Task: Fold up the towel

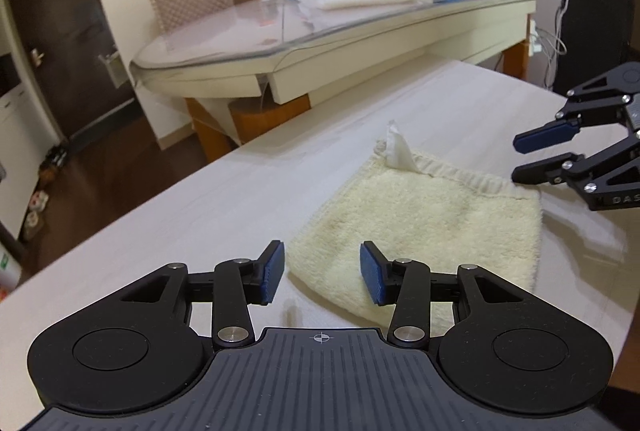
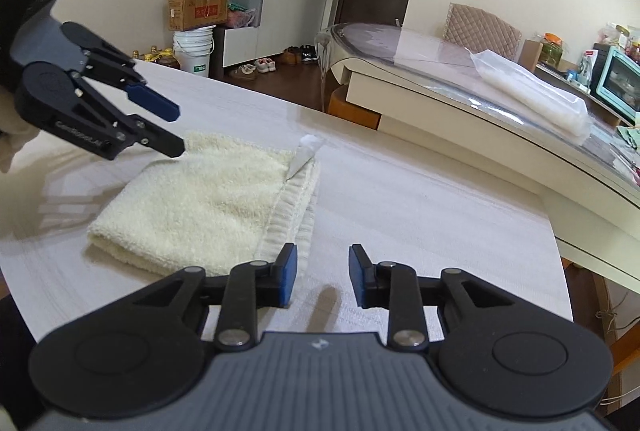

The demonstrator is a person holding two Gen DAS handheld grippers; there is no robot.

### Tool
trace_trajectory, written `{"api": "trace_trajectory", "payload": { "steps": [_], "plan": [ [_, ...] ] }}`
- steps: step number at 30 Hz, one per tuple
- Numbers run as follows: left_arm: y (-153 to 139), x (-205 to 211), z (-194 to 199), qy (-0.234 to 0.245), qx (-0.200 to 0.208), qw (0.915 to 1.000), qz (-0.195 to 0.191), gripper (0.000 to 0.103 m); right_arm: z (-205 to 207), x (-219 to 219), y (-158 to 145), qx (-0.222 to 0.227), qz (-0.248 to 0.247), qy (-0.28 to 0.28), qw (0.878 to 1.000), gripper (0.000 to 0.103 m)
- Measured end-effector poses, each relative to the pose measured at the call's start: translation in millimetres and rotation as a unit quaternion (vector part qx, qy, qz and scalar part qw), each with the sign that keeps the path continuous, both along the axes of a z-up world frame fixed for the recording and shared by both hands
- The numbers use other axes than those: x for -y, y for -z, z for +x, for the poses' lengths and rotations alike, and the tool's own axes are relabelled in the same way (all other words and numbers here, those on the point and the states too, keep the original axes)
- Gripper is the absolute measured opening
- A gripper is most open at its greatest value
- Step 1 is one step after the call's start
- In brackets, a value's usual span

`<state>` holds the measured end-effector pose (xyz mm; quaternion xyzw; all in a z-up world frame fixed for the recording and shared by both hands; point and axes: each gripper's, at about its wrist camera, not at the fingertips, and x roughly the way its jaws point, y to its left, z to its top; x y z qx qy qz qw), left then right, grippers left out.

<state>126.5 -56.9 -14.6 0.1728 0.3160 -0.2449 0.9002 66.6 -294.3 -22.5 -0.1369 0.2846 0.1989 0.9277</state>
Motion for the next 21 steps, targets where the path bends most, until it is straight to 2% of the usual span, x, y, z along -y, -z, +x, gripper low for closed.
{"api": "trace_trajectory", "payload": {
  "steps": [5, 11, 21],
  "plan": [
    [-0.9, 2.0, -21.5, 0.003, 0.000, 0.9999, -0.014, 0.048, -0.9, 1.8, 2.9, 0.002, 0.000, 0.007, 1.000, 0.034],
    [-0.9, 13.6, -52.4, 0.034, 0.000, 0.9988, -0.035, 0.048, -1.9, 4.0, 5.4, -0.003, 0.004, 0.011, 1.000, 0.035],
    [12.8, 14.0, -46.3, 0.031, -0.008, 0.9995, -0.008, 0.052, -8.5, -5.5, 10.4, -0.006, 0.003, 0.010, 1.000, 0.033]
  ]
}}
